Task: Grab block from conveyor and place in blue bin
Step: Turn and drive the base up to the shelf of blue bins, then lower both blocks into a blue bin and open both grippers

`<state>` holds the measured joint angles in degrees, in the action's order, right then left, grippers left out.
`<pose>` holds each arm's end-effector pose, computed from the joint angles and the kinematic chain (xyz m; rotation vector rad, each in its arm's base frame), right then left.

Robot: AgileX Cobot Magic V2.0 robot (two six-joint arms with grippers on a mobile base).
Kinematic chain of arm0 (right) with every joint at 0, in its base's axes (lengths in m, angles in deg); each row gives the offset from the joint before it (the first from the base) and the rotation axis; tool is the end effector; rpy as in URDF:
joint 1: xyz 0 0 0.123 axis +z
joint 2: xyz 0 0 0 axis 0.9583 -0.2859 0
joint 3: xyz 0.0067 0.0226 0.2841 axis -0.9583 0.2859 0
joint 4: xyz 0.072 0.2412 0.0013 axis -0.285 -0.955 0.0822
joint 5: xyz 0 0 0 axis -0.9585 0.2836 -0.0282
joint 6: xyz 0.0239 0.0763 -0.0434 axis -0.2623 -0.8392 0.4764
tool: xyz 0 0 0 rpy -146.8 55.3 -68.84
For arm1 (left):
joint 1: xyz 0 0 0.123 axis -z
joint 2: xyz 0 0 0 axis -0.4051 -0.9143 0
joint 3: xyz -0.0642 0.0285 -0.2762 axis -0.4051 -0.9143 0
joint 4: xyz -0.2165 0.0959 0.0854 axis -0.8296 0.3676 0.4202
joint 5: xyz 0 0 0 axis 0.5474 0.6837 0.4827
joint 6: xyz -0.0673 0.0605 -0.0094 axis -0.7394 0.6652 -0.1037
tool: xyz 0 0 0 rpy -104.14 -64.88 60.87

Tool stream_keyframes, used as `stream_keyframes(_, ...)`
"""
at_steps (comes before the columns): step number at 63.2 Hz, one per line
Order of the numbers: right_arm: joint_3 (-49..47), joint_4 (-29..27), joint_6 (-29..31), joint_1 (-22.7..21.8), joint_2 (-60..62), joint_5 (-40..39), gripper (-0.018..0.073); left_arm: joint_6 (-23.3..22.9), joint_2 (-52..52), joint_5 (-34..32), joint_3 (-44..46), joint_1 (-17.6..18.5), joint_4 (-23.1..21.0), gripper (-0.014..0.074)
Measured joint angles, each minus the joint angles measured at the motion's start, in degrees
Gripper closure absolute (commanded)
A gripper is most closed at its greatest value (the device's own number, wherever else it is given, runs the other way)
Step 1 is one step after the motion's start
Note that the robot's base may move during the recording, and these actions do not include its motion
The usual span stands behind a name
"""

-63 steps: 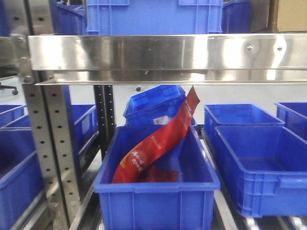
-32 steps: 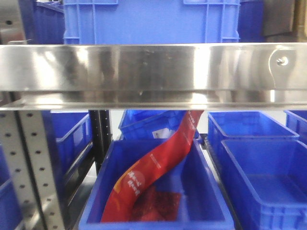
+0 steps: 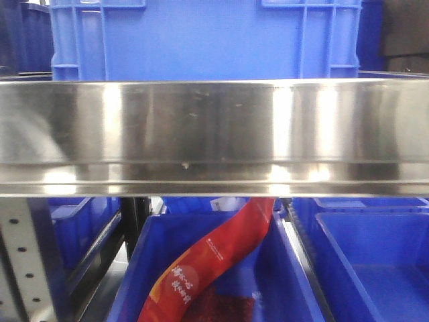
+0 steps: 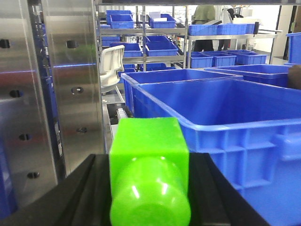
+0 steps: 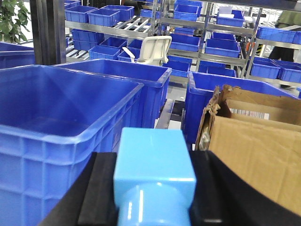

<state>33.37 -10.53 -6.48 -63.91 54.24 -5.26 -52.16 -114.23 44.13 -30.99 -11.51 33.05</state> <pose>0.1066 0.0223 0.3956 -0.2264 1.5929 0.1136 0.1086 -0.0236 0.3673 0.1952 1.5379 -0.1385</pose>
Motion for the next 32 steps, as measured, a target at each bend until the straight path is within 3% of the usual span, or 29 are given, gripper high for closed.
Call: stream_keyframes(32, 0.00, 0.00, 0.00, 0.00, 0.00, 0.00, 0.0721, 0.00, 0.00, 0.00, 0.00, 0.00, 0.00, 0.0708)
